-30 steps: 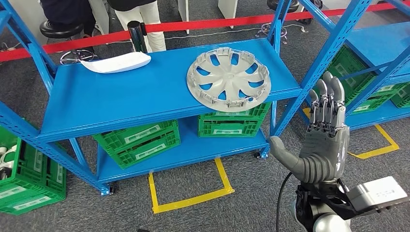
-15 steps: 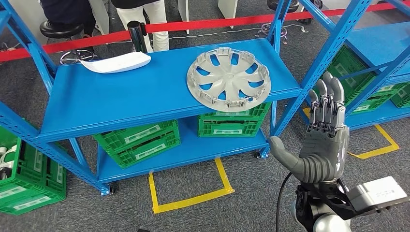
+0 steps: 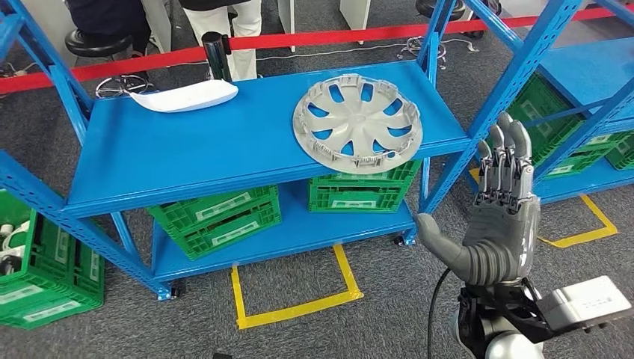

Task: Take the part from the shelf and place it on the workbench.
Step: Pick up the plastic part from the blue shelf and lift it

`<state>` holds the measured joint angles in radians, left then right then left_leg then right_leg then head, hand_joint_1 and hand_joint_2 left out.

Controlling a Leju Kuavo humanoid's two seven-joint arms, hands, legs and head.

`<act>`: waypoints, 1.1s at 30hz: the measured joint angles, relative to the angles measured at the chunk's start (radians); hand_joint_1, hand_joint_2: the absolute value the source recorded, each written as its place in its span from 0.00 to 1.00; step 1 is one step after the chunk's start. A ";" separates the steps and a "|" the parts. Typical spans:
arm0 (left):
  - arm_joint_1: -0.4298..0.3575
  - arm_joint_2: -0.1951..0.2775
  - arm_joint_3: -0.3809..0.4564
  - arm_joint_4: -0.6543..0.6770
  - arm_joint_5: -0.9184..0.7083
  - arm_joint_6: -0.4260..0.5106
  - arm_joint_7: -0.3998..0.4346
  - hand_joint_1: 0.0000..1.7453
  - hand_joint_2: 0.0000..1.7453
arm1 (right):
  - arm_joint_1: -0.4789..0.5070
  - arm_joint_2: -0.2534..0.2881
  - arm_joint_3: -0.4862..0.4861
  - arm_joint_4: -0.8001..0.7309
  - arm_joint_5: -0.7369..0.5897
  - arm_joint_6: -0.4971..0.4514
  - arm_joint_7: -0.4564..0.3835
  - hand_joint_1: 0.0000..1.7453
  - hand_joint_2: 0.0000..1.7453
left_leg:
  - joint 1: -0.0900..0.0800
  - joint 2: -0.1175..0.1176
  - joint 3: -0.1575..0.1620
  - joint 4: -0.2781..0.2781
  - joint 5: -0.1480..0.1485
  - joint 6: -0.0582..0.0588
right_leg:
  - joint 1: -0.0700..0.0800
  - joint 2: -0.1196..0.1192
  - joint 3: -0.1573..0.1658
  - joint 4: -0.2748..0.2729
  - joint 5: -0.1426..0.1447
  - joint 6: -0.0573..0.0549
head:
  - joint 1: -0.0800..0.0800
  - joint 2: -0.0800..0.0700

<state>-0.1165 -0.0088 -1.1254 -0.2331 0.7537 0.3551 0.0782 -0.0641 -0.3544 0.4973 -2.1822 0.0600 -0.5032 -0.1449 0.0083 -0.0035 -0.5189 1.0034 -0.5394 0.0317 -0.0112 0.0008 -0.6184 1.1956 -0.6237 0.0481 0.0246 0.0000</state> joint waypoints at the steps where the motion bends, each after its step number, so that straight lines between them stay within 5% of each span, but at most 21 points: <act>1: 0.000 0.000 0.000 0.000 0.000 0.000 0.000 0.00 0.00 | 0.003 0.000 0.000 0.000 0.000 0.000 0.000 0.00 1.00 | 0.000 -0.001 0.001 0.000 -0.001 -0.001 | -0.001 0.000 -0.031 0.053 -0.011 0.002 | 0.001 0.000; 3: 0.001 0.000 0.000 0.000 0.000 -0.001 0.000 0.00 0.00 | 0.005 0.000 0.000 0.001 0.000 0.000 0.000 0.00 1.00 | 0.000 -0.003 0.005 0.001 -0.005 -0.005 | -0.006 0.000 -0.051 0.063 0.024 0.006 | 0.002 0.000; 5: 0.001 -0.001 0.000 0.000 0.000 -0.001 0.000 0.00 0.00 | 0.006 0.000 0.000 0.000 0.000 0.000 0.000 0.00 1.00 | 0.002 -0.008 0.014 0.001 -0.013 -0.015 | -0.012 0.000 -0.011 -0.050 0.105 0.007 | 0.003 0.000; 7: -0.001 -0.001 0.000 0.000 0.000 -0.002 0.000 0.00 0.00 | 0.006 0.000 0.000 0.001 0.000 0.000 0.000 0.00 1.00 | 0.000 -0.011 0.017 0.005 -0.022 -0.029 | -0.013 0.002 0.030 -0.148 0.141 0.001 | 0.003 0.000; 12: -0.003 0.001 0.000 0.001 -0.001 -0.007 0.001 0.00 0.00 | 0.008 0.001 0.000 0.002 -0.001 0.000 0.000 0.00 1.00 | 0.000 -0.004 0.003 0.029 -0.044 -0.055 | -0.010 0.002 0.043 -0.179 0.126 -0.034 | -0.014 0.000; 16: -0.004 0.001 0.000 0.001 -0.002 -0.008 0.002 0.00 0.00 | 0.009 0.001 0.001 0.002 -0.001 0.002 0.000 0.00 1.00 | 0.001 0.004 -0.131 0.258 -0.130 -0.064 | -0.009 -0.003 0.050 -0.183 0.121 -0.049 | -0.032 0.000; 18: -0.002 0.001 0.000 0.001 -0.002 -0.008 0.002 0.00 0.00 | 0.009 0.001 0.001 0.002 -0.001 0.002 0.000 0.00 1.00 | 0.000 0.004 -0.168 0.287 -0.102 -0.062 | -0.007 -0.003 0.056 -0.183 0.115 -0.051 | -0.033 0.000; 20: -0.002 0.002 0.000 0.001 -0.002 -0.008 0.002 0.00 0.00 | 0.009 0.001 0.001 0.002 -0.001 0.002 0.000 0.00 1.00 | 0.000 0.005 -0.136 0.182 -0.013 -0.056 | -0.007 -0.001 0.069 -0.183 0.106 -0.047 | -0.034 0.000; 22: -0.003 0.002 0.000 0.001 -0.002 -0.008 0.002 0.00 0.00 | 0.009 0.001 0.001 0.002 -0.002 0.002 0.000 0.00 1.00 | -0.003 0.006 -0.092 0.075 0.037 -0.049 | -0.004 0.000 0.079 -0.182 0.097 -0.038 | -0.037 0.000; 27: -0.003 0.003 0.000 0.001 -0.003 -0.008 0.002 0.00 0.00 | 0.007 0.001 0.001 0.002 -0.004 0.003 -0.001 0.00 1.00 | -0.004 0.004 -0.069 0.035 0.029 -0.024 | -0.005 0.000 0.079 -0.172 0.080 -0.011 | -0.029 0.000; 31: -0.004 0.002 0.000 0.001 -0.003 -0.008 0.002 0.00 0.00 | 0.007 0.001 0.000 0.003 -0.004 0.003 -0.001 0.00 1.00 | -0.005 0.007 -0.060 0.032 0.022 -0.007 | -0.006 0.000 -0.034 0.044 -0.013 -0.001 | -0.006 0.000; 33: -0.003 0.002 0.000 0.001 -0.003 -0.008 0.002 0.00 0.00 | 0.008 0.001 0.000 0.004 -0.005 0.003 -0.001 0.00 1.00 | -0.011 0.007 -0.053 0.032 0.016 -0.003 | -0.005 0.000 -0.069 0.091 -0.002 -0.005 | 0.001 0.000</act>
<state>-0.1198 -0.0071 -1.1250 -0.2319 0.7511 0.3468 0.0804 -0.0556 -0.3532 0.4978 -2.1778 0.0549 -0.5001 -0.1457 -0.0026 0.0040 -0.5723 1.0351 -0.5231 0.0291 -0.0161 0.0004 -0.6876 1.2871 -0.6259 0.0435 0.0252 0.0000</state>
